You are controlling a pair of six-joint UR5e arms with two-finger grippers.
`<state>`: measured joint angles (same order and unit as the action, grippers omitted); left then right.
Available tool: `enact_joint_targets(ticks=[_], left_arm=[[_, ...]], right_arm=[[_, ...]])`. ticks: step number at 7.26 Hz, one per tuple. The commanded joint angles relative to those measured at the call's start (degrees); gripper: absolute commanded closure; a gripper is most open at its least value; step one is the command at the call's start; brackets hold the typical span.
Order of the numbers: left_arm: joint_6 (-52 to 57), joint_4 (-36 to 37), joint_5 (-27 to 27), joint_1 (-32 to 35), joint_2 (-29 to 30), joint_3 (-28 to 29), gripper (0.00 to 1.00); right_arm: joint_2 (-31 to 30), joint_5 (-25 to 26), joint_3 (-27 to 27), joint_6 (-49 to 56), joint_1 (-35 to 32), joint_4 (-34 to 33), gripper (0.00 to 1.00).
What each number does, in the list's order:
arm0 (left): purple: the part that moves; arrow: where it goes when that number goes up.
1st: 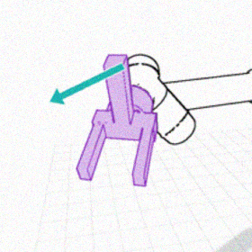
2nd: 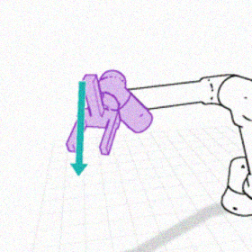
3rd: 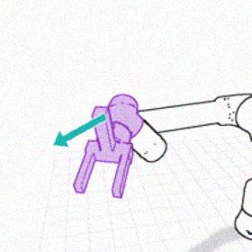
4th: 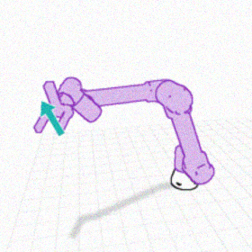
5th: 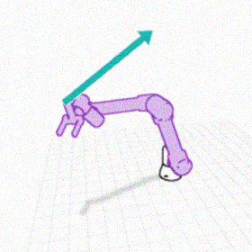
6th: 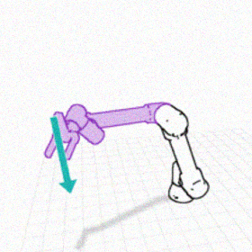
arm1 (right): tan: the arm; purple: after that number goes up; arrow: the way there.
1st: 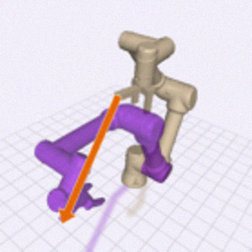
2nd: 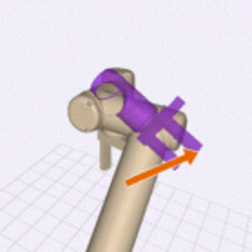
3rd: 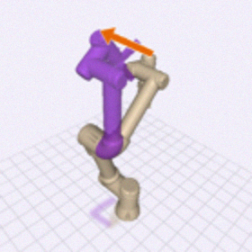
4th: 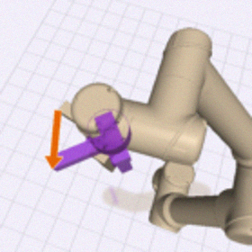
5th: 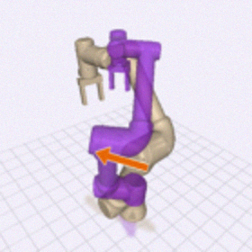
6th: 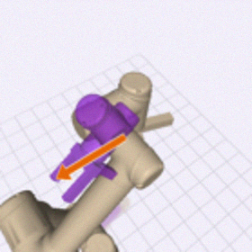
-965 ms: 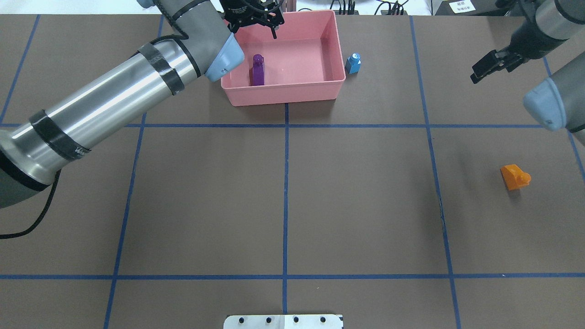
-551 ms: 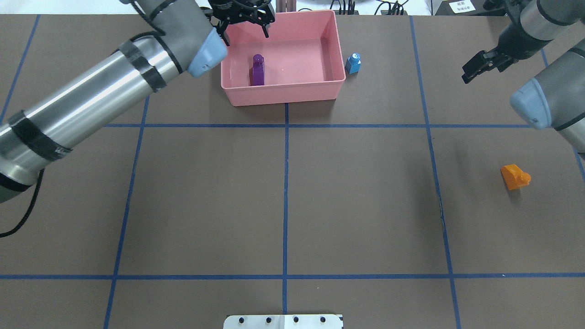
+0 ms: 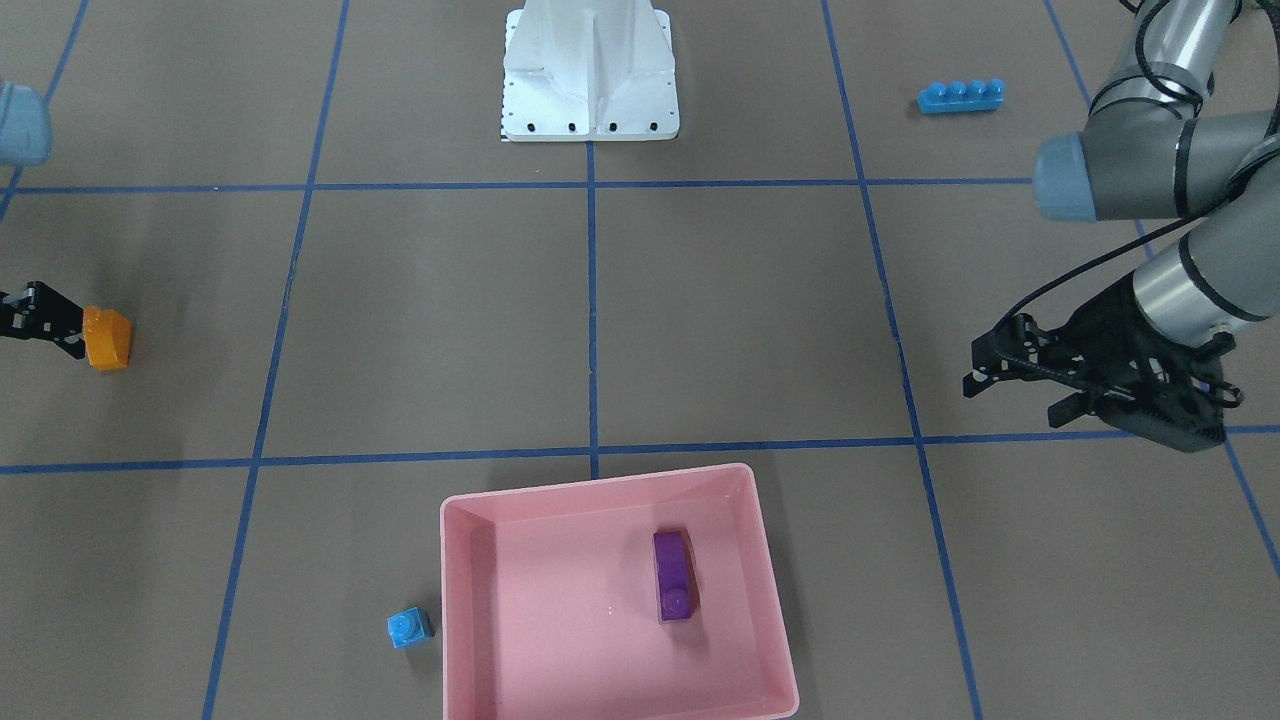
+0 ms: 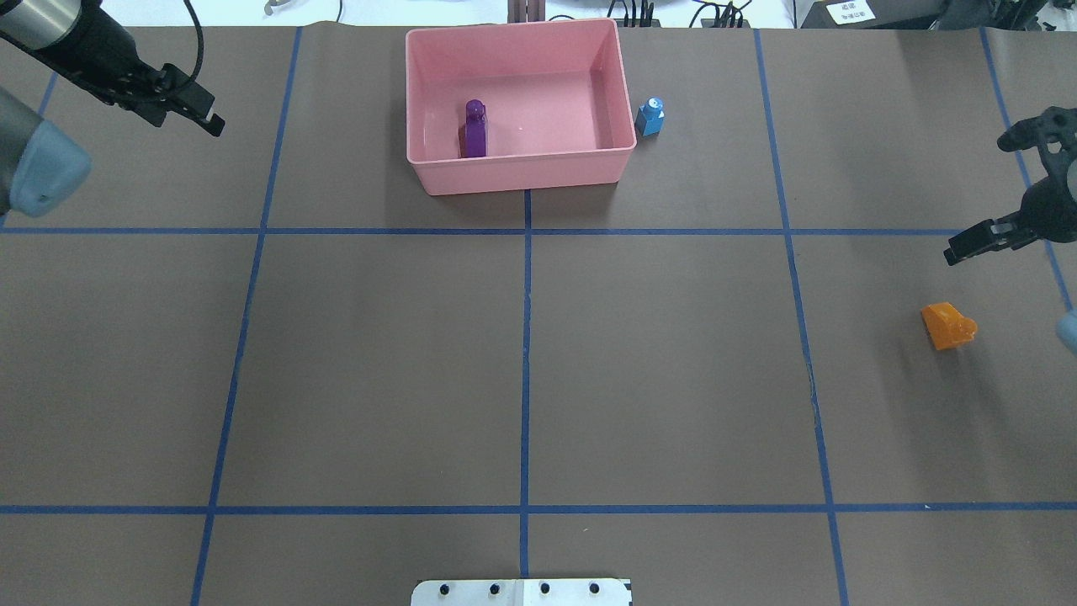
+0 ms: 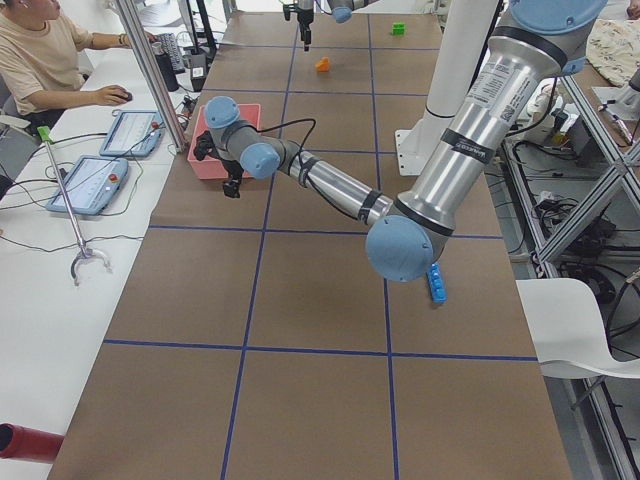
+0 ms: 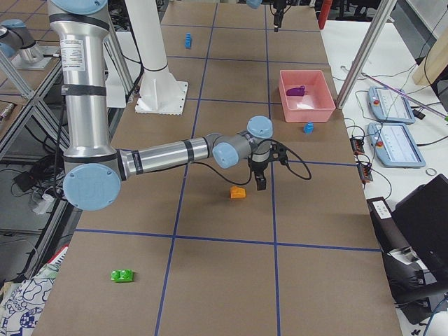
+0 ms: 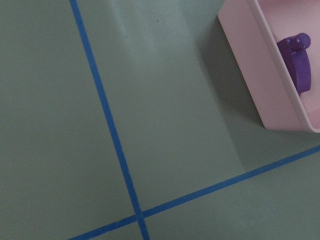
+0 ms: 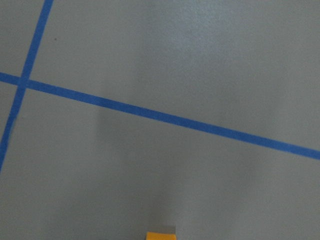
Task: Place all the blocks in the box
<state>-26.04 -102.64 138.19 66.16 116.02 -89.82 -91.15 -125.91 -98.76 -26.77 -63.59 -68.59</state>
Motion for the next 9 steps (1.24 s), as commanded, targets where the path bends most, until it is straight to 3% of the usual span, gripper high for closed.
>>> enact_joint_targets(ticks=[1,3,5,6,7,8,9], left_arm=[[1.0,2.4,0.1,0.3,-1.4,-2.6,0.00],[0.6,2.5,0.0,0.3,-1.6,-3.3,0.00],[0.1,2.5,-0.1,0.2,-1.8,-4.0,0.00],[0.1,2.5,-0.2,0.1,-2.2,-4.1,0.00],[0.0,2.4,-0.3,-0.1,-2.3,-4.1,0.00],[0.0,2.4,-0.4,-0.2,-2.5,-4.3,0.00],[-0.2,2.4,-0.4,-0.2,-2.5,-4.3,0.00]], right_arm=[[-3.8,2.7,5.6,-13.6,5.5,18.3,0.01],[-4.1,5.7,7.4,-16.0,9.1,21.8,0.01],[-8.0,7.8,5.0,-15.4,11.8,21.8,0.09],[-8.4,9.4,4.6,-15.4,13.4,21.8,0.31],[-8.4,9.4,4.5,-15.3,13.7,21.7,0.84],[-8.6,8.8,2.8,-15.2,13.6,20.7,1.00],[-8.3,8.0,-0.1,-15.2,13.1,17.0,1.00]])
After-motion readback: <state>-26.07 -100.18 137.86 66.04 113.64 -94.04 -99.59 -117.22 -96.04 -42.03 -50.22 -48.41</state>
